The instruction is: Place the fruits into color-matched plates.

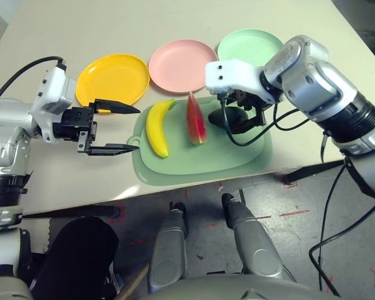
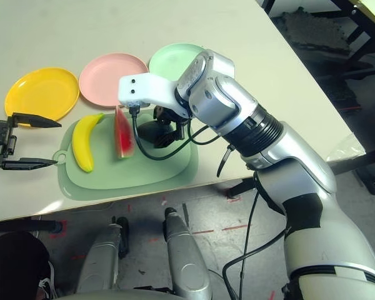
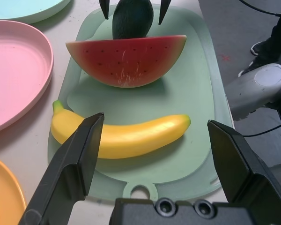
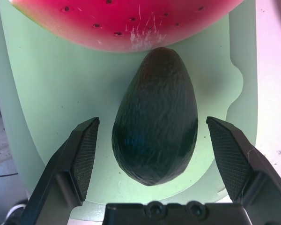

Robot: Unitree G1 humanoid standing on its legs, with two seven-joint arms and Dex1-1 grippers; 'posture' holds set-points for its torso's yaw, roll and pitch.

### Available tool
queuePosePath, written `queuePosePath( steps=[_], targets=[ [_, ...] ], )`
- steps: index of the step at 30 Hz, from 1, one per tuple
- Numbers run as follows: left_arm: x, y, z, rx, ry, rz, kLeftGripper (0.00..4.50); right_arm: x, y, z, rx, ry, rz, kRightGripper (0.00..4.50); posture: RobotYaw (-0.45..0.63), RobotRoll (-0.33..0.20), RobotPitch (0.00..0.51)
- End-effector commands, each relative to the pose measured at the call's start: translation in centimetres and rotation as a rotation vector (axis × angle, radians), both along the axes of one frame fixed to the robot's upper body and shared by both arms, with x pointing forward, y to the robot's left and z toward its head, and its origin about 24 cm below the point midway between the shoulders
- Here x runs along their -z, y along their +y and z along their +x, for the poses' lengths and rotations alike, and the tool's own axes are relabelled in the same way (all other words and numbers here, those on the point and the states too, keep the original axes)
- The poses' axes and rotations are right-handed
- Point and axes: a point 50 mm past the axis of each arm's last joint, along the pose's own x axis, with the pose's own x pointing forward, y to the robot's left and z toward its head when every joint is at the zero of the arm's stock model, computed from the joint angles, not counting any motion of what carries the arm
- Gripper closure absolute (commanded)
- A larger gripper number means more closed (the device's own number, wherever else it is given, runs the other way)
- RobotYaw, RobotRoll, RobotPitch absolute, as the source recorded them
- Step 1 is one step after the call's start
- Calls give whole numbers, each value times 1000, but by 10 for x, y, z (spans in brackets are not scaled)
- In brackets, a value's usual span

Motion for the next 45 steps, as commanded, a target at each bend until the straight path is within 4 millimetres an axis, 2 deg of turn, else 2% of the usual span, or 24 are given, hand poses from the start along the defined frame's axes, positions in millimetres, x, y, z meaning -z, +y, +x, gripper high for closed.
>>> queuePosePath(
  steps=[1, 8, 11, 15, 23, 30, 34, 40, 42, 45],
  targets=[
    [-2, 3, -4, -2, -4, 15, 0, 7, 3, -2, -22, 20, -19, 10, -56, 0, 330],
    [-2, 3, -4, -3, -8, 15, 0, 12, 2, 0, -14, 35, -22, 10, -52, 0, 331],
    [-3, 4, -4, -5, -9, 14, 0, 14, 1, 1, -13, 47, -28, 455, -50, 0, 331],
    [-4, 5, -5, -9, -11, 14, 0, 16, 1, 3, -8, 49, -30, 1644, -46, 0, 333],
    [-3, 5, -4, -11, -9, 11, 0, 10, -3, 5, 0, 50, -23, 1650, -51, 0, 334],
    [-3, 2, -2, -6, -6, -28, 0, -26, -22, 13, 17, -21, -43, 1650, -69, 0, 331],
    [-6, -10, 0, -21, 3, -74, 0, -54, -40, 27, 84, -109, -47, 1650, -68, 0, 328],
    [-19, -28, 11, -116, -52, -137, 0, -83, -59, 55, 255, -268, 22, 1650, -68, 0, 323],
    [-19, -35, 14, -153, -66, -145, 0, -87, -63, 63, 303, -309, 58, 1650, -62, 0, 318],
    [-17, -42, 17, -201, -89, -131, 0, -78, -67, 73, 358, -349, 89, 1650, -52, 0, 315]
  ],
)
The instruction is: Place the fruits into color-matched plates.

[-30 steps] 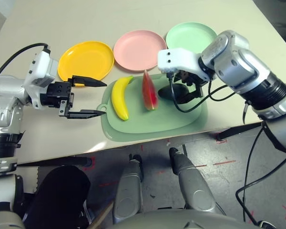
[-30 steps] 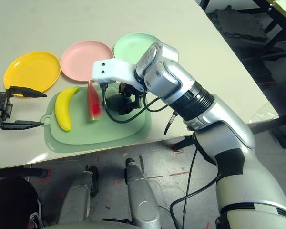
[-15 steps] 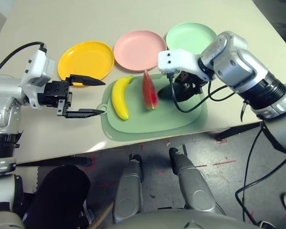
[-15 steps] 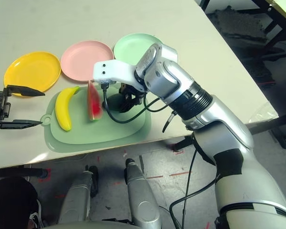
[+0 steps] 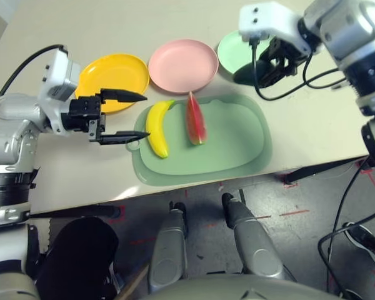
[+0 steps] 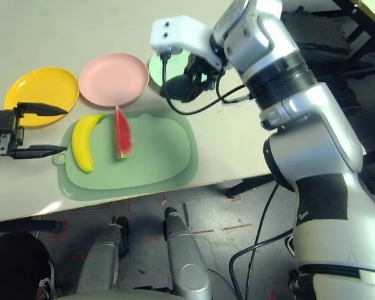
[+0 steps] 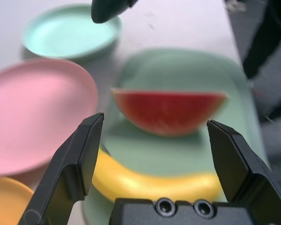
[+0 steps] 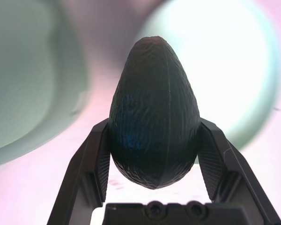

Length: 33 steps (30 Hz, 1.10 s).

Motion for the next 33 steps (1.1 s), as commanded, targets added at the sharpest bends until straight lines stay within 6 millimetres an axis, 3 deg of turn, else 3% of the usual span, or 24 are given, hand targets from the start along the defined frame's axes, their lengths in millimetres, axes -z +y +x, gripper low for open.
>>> queuePosePath(
  steps=[1, 7, 10, 11, 16, 21, 27, 33],
  targets=[
    [4, -7, 0, -52, -1, 38, 0, 12, -6, 11, 55, -42, 36, 1650, -51, 0, 314],
    [-5, -4, -1, -99, -20, 54, 0, 45, -18, 23, 141, -52, 70, 1650, -29, 0, 306],
    [-7, 3, -2, -114, -32, 105, 0, 52, -18, 25, 163, -73, 112, 1650, -19, 0, 302],
    [-7, 6, -2, -125, -39, 123, 0, 51, -19, 26, 167, -92, 115, 1650, -18, 0, 300],
    [-16, 18, 0, -148, -53, 131, 0, 42, -19, 25, 148, -121, 123, 40, -28, 0, 298],
    [-9, 23, 2, -128, -34, 157, 0, 17, -8, 20, 66, -166, 113, 40, -43, 0, 299],
    [-10, 26, 0, -43, -9, 146, 0, -26, 31, -3, -311, -205, 32, 40, -60, 0, 304],
    [-6, 32, -9, 114, 36, 139, 0, -15, 64, -40, -888, -157, -216, 40, -87, 0, 314]
  ],
)
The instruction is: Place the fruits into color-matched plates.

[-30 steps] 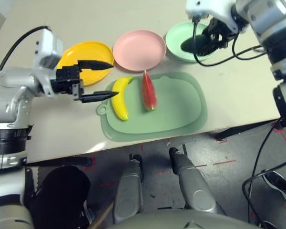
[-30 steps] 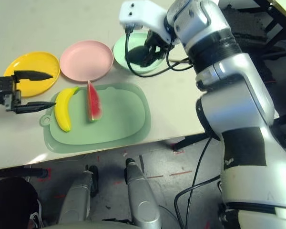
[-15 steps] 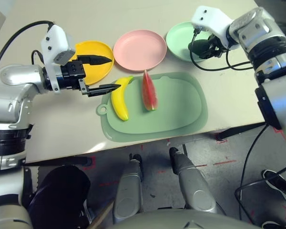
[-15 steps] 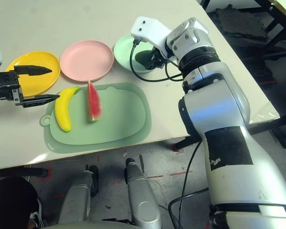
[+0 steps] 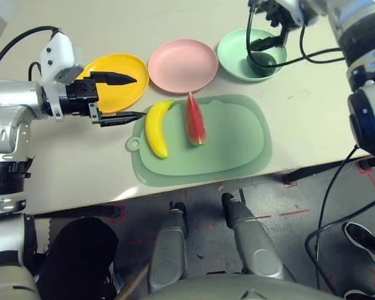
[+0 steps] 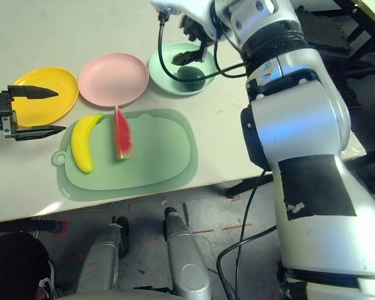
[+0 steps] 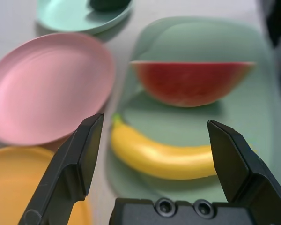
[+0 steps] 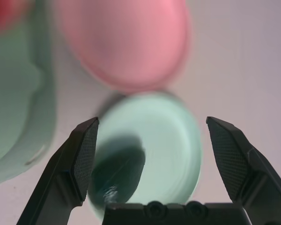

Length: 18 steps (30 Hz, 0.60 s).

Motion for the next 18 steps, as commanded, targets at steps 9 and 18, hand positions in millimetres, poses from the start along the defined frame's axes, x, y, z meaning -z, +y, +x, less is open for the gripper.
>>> queuePosePath(
  steps=[9, 18],
  targets=[
    [4, 24, -11, 29, 38, 72, 0, 22, 36, -47, -655, -227, -324, 40, -84, 0, 322],
    [6, 22, -14, 56, 54, 127, 0, 44, 60, -49, -797, -225, -401, 40, -75, 0, 329]
  ],
)
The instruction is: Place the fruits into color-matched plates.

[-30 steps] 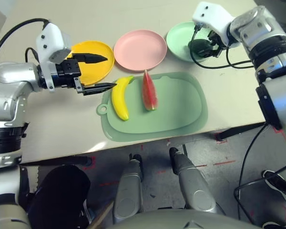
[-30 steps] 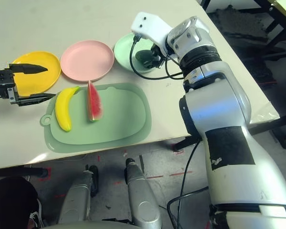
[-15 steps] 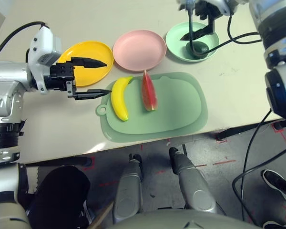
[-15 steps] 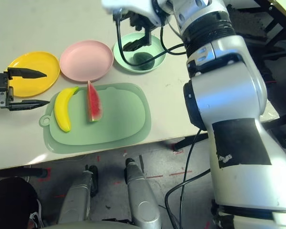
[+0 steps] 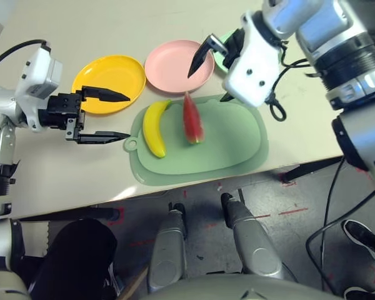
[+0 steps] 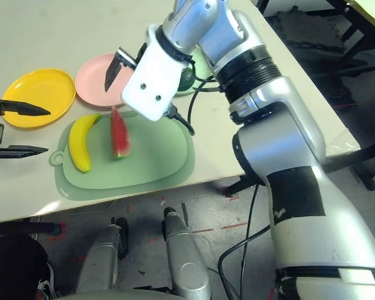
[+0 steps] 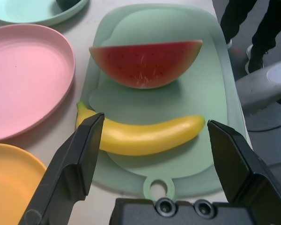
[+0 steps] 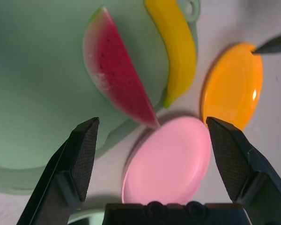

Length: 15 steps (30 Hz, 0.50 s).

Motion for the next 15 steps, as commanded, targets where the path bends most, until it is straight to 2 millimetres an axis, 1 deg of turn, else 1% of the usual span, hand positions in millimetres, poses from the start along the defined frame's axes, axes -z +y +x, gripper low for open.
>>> queuePosePath(
  steps=[1, 3, 7, 10, 15],
  targets=[
    [3, -2, -3, 32, 15, 61, 0, 5, 11, -3, -49, -21, -56, 40, -75, 0, 329],
    [3, -2, -3, 39, 8, 93, 0, 12, 16, -2, -62, -19, -86, 40, -69, 0, 331],
    [3, -4, -4, 49, 5, 92, 0, 25, 26, -1, -79, -10, -137, 40, -54, 0, 332],
    [2, -4, -5, 50, -1, 92, 0, 30, 36, -1, -86, -12, -154, 40, -36, 0, 334],
    [3, -2, -8, 47, -1, 92, 0, 36, 45, -2, -95, -35, -197, 40, -19, 0, 328]
  ],
)
